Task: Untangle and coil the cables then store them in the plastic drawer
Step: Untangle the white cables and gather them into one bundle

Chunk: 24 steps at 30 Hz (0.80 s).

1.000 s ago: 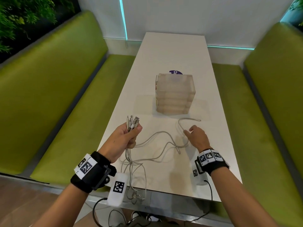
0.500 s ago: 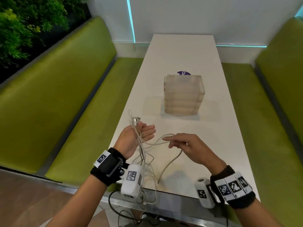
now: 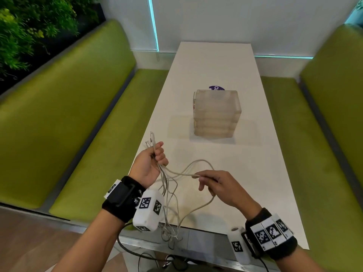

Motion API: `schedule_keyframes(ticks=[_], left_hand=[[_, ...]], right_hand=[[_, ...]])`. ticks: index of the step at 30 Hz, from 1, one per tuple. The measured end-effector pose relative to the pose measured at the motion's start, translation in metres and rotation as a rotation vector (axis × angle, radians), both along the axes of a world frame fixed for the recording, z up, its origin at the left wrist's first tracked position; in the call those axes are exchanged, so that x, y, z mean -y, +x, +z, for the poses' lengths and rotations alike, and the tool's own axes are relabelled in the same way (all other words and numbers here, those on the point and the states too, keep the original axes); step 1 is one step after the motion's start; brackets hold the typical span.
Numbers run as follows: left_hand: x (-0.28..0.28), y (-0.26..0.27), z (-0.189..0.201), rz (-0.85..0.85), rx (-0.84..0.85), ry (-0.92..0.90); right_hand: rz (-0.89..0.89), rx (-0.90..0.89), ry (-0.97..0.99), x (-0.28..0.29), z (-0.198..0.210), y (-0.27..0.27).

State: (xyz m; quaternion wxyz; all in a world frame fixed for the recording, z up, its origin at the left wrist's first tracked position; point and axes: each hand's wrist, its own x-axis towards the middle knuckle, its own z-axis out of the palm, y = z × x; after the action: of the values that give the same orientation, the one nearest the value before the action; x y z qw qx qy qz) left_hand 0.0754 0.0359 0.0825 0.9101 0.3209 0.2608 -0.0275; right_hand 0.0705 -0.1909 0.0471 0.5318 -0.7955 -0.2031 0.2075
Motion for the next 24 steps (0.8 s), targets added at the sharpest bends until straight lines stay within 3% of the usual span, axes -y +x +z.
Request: schedule_keyframes(ticks=[10,14,19,24], left_hand=[[-0.013,-0.007,0.0,-0.068,0.162,0.008],[-0.01,-0.005,0.001,-0.067,0.145,0.185],[-0.014,-0.004,0.007,-0.017,0.167,0.206],[-0.03,-0.007,0.016,-0.027,0.231,0.222]], right_hand=[[0.032,-0.156,0.051,-0.01,-0.012,-0.014],[0.184,-0.186,-0.053,-0.011,-0.012,-0.02],[0.455,-0.278,-0.28,-0.004,-0.017,-0.021],[0.357,-0.228,-0.316,0.01,-0.032,-0.006]])
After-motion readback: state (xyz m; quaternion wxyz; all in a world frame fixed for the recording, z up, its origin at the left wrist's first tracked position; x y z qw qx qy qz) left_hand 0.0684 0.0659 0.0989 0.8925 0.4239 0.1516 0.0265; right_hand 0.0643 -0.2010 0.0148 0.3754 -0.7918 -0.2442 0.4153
